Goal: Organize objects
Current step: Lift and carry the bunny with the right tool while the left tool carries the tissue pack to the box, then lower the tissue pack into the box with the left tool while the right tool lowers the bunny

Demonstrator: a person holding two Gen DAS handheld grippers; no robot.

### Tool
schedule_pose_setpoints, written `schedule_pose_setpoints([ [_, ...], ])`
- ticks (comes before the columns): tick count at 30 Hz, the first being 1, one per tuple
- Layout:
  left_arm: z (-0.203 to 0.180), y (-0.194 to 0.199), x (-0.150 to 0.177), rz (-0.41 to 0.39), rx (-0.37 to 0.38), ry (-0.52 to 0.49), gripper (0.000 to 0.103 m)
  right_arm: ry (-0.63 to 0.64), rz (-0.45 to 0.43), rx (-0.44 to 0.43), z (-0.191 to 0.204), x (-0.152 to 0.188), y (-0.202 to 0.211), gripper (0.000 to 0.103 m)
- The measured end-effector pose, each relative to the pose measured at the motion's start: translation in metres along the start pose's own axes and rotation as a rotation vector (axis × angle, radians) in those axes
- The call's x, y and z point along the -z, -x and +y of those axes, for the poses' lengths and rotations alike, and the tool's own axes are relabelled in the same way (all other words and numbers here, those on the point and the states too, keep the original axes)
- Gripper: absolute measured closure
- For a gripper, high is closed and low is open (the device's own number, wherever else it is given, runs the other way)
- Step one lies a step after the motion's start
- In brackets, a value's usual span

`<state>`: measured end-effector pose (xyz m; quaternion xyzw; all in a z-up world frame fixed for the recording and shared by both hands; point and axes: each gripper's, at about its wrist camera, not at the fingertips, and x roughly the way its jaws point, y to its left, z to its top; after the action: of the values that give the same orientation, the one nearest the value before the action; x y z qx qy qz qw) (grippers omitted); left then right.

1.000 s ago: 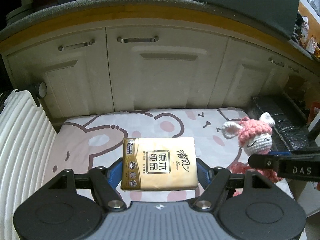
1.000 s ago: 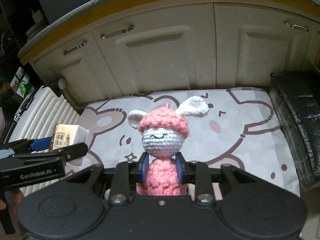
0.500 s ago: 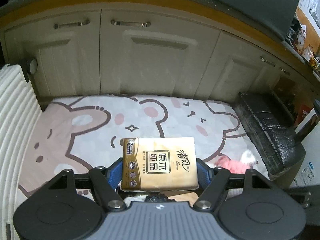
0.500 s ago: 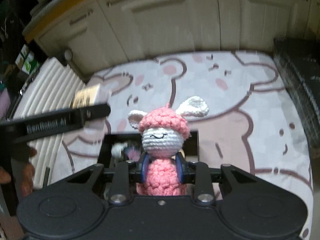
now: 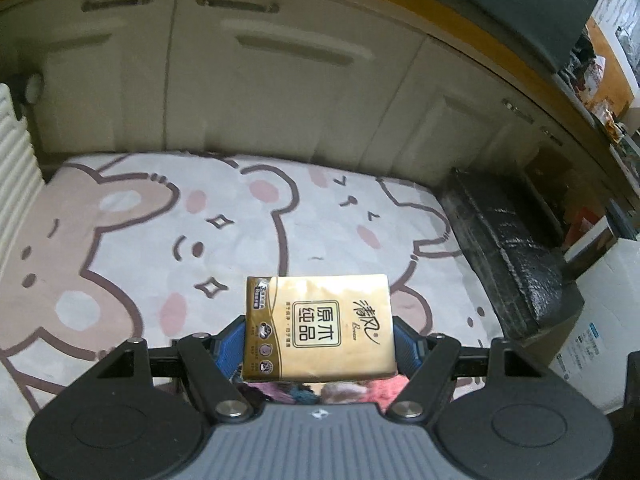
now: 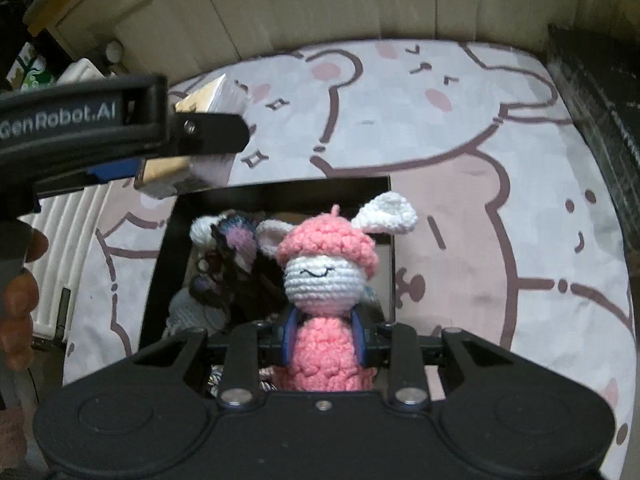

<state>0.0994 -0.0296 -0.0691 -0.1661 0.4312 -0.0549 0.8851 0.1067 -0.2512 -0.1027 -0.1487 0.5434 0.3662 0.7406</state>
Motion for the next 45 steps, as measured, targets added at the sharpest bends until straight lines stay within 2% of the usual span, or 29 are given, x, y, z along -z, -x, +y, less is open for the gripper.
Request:
schedule_pose_setpoints([
  [5,-0.010,-0.016,0.003,0.036,0.029,-0.025,0.030,-0.022,0.024,0.000,-0.004,0.004,-0.006,0.074],
  [12,-0.019,-0.045,0.004,0.086,0.077,-0.003,0.030,-0.030,0.054,0.003,-0.004,0.009,-0.017,0.074],
  [24,-0.020,-0.083,0.012,0.153,0.051,0.017,0.030,-0.032,0.094,-0.018,-0.009,0.013,-0.026,0.074],
  [34,-0.032,-0.087,0.017,0.168,0.025,-0.027,0.030,-0.048,0.111,-0.035,-0.012,0.012,-0.030,0.074],
  [38,-0.028,-0.087,0.018,0.154,0.039,0.024,0.027,-0.048,0.112,-0.036,-0.013,0.012,-0.030,0.074],
  [41,-0.024,-0.085,0.014,0.158,0.026,0.046,0.021,-0.055,0.113,-0.038,-0.013,0.012,-0.029,0.073],
  [45,-0.020,-0.079,0.010,0.153,0.014,0.050,0.023,-0.055,0.117,-0.037,-0.012,0.012,-0.029,0.073],
])
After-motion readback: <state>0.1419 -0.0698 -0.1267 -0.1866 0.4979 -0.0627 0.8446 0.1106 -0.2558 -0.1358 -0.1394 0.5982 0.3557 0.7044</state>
